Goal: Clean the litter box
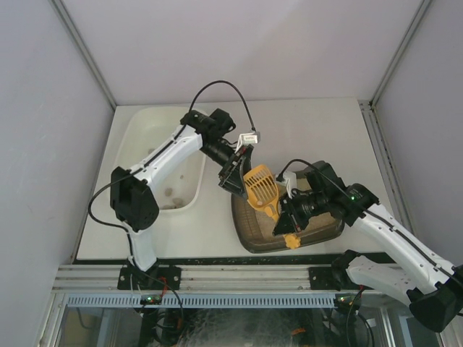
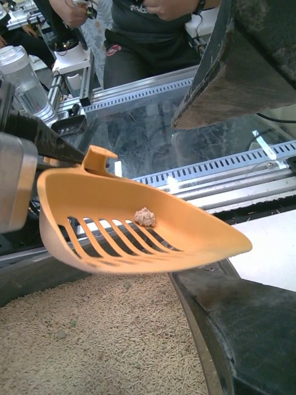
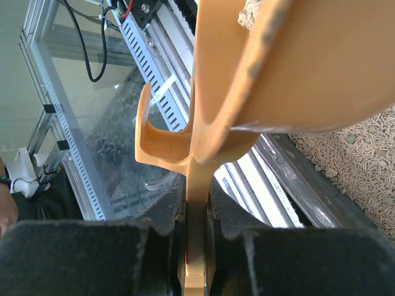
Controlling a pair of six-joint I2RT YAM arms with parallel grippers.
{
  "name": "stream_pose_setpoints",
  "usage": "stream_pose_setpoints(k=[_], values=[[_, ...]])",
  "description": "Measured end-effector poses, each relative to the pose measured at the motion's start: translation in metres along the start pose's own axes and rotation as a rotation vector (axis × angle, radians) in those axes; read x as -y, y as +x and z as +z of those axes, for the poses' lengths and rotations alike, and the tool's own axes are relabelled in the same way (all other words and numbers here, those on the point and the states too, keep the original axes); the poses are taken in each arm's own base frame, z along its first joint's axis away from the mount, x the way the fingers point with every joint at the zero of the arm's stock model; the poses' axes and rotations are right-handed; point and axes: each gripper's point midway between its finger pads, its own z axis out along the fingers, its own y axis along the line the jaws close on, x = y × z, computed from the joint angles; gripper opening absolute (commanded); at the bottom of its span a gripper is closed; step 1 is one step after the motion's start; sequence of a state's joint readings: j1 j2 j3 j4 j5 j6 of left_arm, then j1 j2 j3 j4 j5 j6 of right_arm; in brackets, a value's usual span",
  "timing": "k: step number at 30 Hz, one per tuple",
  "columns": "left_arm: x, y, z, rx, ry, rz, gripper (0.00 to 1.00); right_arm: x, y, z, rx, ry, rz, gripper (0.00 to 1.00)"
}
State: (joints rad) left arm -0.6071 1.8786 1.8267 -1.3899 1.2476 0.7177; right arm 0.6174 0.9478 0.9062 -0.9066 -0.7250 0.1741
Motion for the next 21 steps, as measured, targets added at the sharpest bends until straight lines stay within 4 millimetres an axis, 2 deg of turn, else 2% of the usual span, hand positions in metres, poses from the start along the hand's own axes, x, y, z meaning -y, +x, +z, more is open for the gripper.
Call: stream_pose_setpoints(k=[3, 4, 6, 8, 11, 13, 16, 19, 21], values=[[-0.007, 0.003, 0.002, -0.008, 0.002, -0.024, 0.76, -0.001, -0.002, 0.0, 0.006, -0.004, -0.005, 0.0], [-0.009, 0.004, 0.003, -0.009, 0.003, -0.032, 0.66, -0.001, -0.002, 0.0, 0.008, -0.004, -0.006, 0.0], [-0.011, 0.005, 0.005, -0.007, 0.013, -0.046, 0.29, -0.002, -0.003, 0.0, 0.012, -0.011, -0.011, 0.0], [-0.013, 0.006, 0.006, -0.004, 0.023, -0.061, 0.03, -0.004, -0.004, 0.0, 0.015, -0.022, -0.016, 0.0], [-0.024, 0.005, 0.008, -0.008, 0.012, -0.039, 0.0, -0.011, -0.009, 0.0, 0.03, -0.059, -0.028, 0.0], [-0.028, 0.005, 0.01, -0.008, 0.011, -0.036, 0.0, -0.011, -0.01, 0.0, 0.031, -0.06, -0.01, 0.13], [-0.03, 0.006, 0.011, -0.013, 0.007, -0.04, 0.0, -0.012, -0.01, 0.0, 0.035, -0.055, 0.007, 0.27], [-0.03, 0.005, 0.011, -0.011, 0.005, -0.056, 0.0, -0.012, -0.016, -0.005, 0.084, -0.027, 0.009, 0.35], [-0.027, 0.004, 0.011, -0.002, 0.015, -0.074, 0.0, -0.014, -0.023, -0.011, 0.157, -0.008, 0.007, 0.38]])
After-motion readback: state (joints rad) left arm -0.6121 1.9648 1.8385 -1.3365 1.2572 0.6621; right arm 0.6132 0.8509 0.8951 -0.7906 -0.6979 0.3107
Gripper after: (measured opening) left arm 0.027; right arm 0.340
